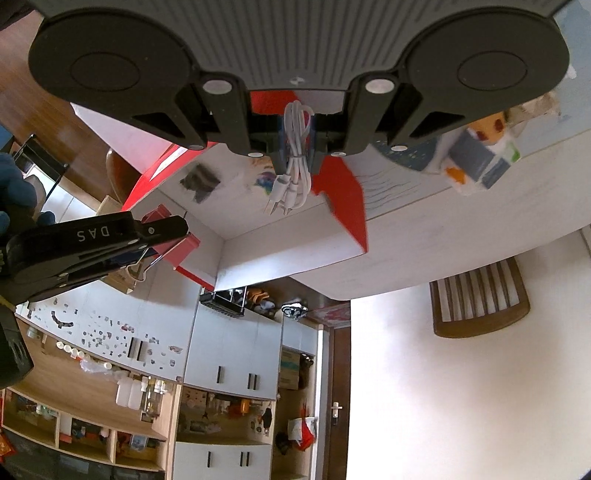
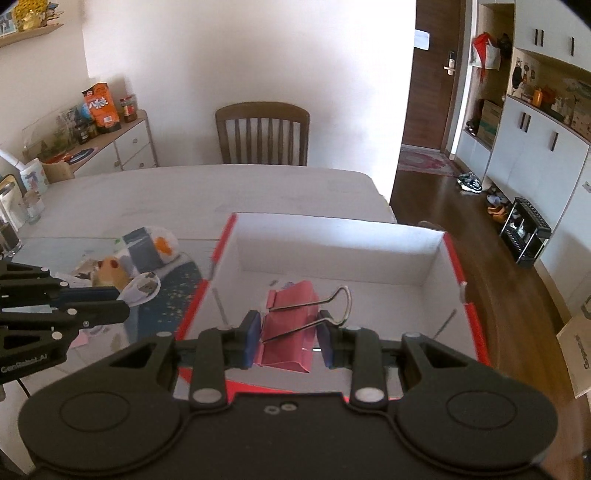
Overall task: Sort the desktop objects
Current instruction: 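Carry the cable and binder clip over the red box with both tools, then open both tools to drop the cable and binder clip into the box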
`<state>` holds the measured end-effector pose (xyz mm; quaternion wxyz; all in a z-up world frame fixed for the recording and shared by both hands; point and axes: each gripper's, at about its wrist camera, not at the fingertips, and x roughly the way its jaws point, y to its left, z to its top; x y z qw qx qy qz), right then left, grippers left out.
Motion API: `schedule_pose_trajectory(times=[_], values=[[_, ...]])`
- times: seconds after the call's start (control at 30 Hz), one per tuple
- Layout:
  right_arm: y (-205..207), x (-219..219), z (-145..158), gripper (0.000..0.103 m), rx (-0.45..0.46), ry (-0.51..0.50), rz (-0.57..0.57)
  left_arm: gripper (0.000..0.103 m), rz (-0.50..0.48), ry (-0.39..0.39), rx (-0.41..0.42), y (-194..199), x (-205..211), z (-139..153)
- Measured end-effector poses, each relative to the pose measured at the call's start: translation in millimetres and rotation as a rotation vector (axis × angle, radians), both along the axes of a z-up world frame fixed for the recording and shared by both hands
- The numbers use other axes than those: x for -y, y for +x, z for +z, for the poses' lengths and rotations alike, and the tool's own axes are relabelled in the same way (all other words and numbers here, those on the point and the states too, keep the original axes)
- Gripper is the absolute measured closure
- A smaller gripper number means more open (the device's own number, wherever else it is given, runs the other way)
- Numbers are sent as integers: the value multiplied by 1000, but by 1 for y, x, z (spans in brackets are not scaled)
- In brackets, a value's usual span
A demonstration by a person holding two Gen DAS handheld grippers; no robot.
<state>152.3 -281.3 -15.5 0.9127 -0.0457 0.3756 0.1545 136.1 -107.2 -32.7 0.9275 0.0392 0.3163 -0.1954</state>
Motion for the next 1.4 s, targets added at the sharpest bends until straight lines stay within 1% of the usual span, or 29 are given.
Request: schedule_pose_trajectory(times=[0.33, 0.53, 0.67, 0.73, 0.8, 0.9, 0.97, 1.13, 1.2, 1.27, 1.4], values=[[11, 45, -9, 71, -10, 6, -36, 92, -44, 30, -3, 20, 47, -5], [26, 62, -15, 71, -17, 6, -42, 92, -71, 60, -19, 47, 72, -5], [41, 68, -21, 71, -25, 10, -37, 92, -115, 99, -68, 63, 85, -13], [48, 69, -24, 71, -32, 10, -35, 92, -118, 123, -91, 71, 90, -19], [56, 69, -29, 71, -43, 10, -33, 92, -124, 132, -119, 77, 94, -25], [68, 67, -37, 71, -67, 5, -24, 92, -165, 159, -157, 84, 103, -32], [76, 65, -43, 71, -79, -11, -16, 92, -207, 191, -188, 88, 111, -38], [93, 59, -59, 71, -108, -40, -14, 92, -264, 264, -255, 94, 126, -52], [98, 56, -65, 71, -119, -52, -9, 92, -275, 264, -273, 98, 128, -53], [102, 54, -71, 71, -133, -65, -3, 92, -282, 255, -316, 105, 129, -55], [108, 51, -82, 71, -164, -73, -3, 92, -286, 208, -378, 117, 123, -57]])
